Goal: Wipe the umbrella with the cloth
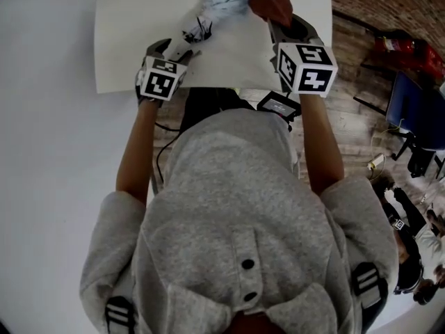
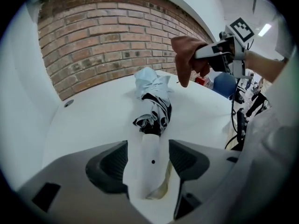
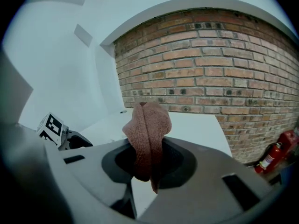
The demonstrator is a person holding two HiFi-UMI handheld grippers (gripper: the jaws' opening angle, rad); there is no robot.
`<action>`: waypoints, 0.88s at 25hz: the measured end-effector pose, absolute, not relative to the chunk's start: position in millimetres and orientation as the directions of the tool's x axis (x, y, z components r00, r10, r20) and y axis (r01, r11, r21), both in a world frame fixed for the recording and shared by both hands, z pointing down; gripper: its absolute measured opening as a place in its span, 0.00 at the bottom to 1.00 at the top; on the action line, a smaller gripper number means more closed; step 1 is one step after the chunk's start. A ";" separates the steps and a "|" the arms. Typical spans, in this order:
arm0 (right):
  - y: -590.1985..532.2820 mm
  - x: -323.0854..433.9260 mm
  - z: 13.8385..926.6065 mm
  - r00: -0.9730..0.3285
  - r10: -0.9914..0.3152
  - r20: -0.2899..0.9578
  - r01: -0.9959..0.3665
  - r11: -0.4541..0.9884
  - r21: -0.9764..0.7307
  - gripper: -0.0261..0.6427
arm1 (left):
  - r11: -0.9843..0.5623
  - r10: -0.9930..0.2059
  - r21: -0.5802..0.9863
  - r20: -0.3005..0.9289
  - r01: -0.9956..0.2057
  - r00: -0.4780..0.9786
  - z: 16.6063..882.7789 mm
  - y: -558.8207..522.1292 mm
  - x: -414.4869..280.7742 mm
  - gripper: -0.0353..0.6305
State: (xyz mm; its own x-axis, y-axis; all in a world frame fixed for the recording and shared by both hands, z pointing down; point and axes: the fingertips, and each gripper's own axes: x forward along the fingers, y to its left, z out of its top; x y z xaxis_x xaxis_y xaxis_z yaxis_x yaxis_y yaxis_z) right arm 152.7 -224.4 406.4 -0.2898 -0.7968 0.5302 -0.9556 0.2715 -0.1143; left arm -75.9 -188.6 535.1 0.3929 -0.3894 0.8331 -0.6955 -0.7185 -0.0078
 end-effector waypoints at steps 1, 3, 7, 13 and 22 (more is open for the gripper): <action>-226.2 153.0 409.9 -0.284 -0.794 0.537 -0.957 0.269 -0.109 0.16 | -0.723 -0.378 -0.003 0.839 -0.691 0.392 539.5 -189.7 -75.3 0.46; -229.7 154.3 416.8 -0.269 -0.790 0.551 -0.960 0.266 -0.088 0.16 | -0.729 -0.356 0.009 0.849 -0.684 0.390 547.9 -191.0 -73.5 0.46; -237.3 156.9 429.6 -0.253 -0.781 0.571 -0.964 0.256 -0.075 0.16 | -0.739 -0.321 0.021 0.868 -0.674 0.379 564.2 -193.2 -71.1 0.46; -247.5 159.1 441.1 -0.249 -0.769 0.589 -0.966 0.243 -0.090 0.16 | -0.735 -0.283 0.070 0.873 -0.675 0.398 569.6 -192.6 -70.6 0.46; -270.1 169.7 464.6 -0.199 -0.768 0.609 -0.980 0.165 -0.112 0.16 | -0.734 -0.268 0.091 0.872 -0.673 0.410 565.8 -195.3 -70.5 0.46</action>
